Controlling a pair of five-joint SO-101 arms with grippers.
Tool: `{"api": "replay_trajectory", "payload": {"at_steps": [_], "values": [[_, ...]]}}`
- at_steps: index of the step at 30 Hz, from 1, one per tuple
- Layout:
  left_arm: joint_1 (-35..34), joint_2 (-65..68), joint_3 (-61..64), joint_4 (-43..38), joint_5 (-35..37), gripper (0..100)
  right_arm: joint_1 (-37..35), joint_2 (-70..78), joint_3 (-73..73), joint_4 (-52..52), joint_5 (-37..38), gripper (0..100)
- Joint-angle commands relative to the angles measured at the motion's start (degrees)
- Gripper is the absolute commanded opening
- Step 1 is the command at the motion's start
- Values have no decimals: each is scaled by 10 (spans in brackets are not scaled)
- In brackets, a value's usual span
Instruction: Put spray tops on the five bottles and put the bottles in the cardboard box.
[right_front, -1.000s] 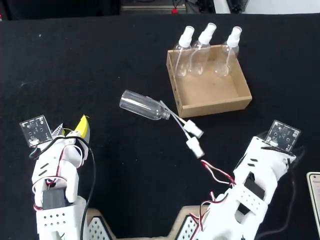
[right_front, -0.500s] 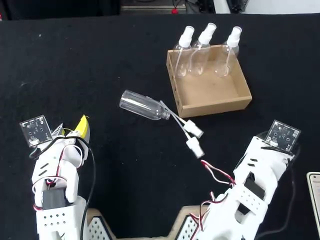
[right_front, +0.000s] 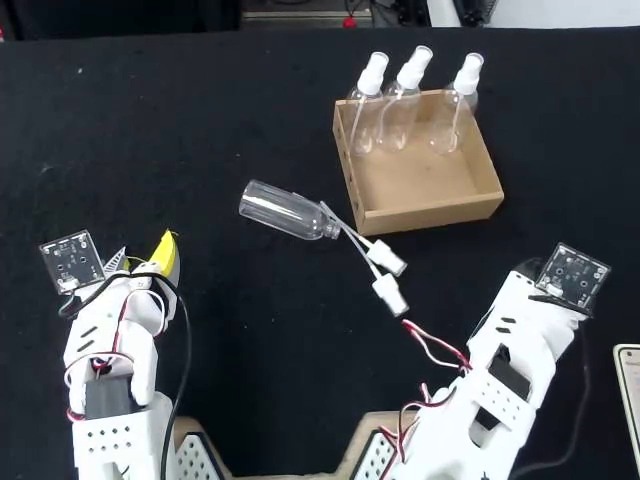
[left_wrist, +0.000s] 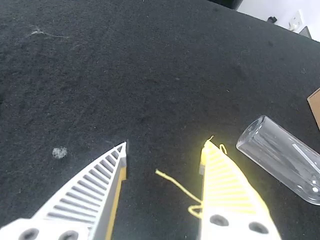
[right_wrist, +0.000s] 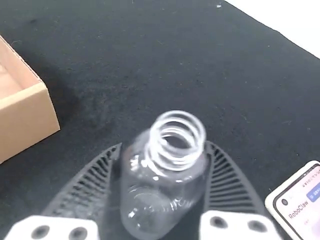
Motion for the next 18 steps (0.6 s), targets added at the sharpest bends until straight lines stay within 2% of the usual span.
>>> {"api": "replay_trajectory", "payload": {"at_steps": [1,11,16,18], "values": [[0,-8,12,-11,-4,231,-4,-15,-2,-7,0,245],[0,-8,12,-11,-4,231,-7,-10,-61,41,31,262],[0,-8,12,-11,-4,231,-8,-12,-39,36,32,261],[0,-8,12,-11,-4,231,-9,-11,-22,3,32,260]]}}
